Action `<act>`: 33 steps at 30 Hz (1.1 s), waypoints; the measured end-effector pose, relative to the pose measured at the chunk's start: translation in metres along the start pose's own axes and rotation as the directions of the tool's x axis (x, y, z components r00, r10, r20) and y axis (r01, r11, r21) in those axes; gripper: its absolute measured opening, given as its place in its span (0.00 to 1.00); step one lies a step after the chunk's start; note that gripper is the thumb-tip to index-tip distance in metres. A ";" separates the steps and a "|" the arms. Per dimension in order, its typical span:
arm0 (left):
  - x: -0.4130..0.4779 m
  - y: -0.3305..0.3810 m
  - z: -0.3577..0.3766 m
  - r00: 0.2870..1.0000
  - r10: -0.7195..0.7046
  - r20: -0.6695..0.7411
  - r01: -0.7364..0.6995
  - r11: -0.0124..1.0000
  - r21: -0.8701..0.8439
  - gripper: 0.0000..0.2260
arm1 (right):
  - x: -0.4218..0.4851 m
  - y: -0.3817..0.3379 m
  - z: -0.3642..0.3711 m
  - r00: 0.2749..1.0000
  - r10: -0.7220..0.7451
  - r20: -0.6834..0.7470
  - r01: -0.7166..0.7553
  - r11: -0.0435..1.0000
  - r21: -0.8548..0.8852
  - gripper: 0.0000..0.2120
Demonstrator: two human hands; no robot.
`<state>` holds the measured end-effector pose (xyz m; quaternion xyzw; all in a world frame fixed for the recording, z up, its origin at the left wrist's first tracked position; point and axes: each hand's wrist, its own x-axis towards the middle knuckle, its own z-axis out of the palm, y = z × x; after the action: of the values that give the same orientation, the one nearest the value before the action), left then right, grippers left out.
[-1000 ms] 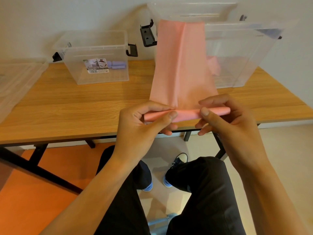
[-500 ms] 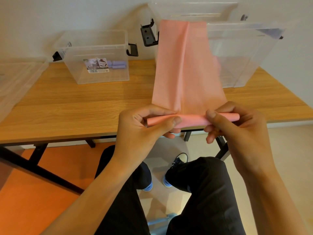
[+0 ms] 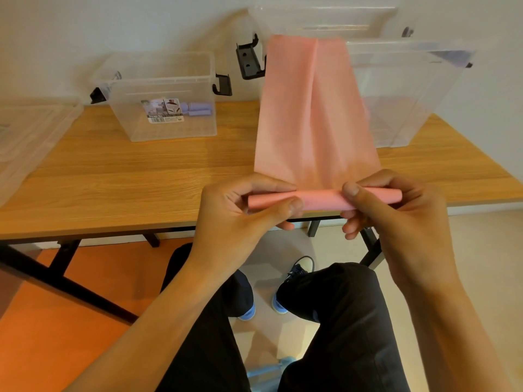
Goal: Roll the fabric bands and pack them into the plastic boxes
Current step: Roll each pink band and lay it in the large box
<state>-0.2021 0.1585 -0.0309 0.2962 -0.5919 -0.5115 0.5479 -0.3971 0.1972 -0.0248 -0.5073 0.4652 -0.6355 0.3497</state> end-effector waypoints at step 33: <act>-0.005 -0.001 0.004 0.991 0.066 -0.114 -0.068 0.998 -0.015 0.07 | 0.004 -0.001 0.000 0.996 -0.023 0.082 0.020 0.999 0.043 0.14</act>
<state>-0.2053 0.1637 -0.0334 0.2997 -0.5648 -0.4806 0.6002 -0.3977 0.1943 -0.0223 -0.5308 0.4314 -0.6273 0.3725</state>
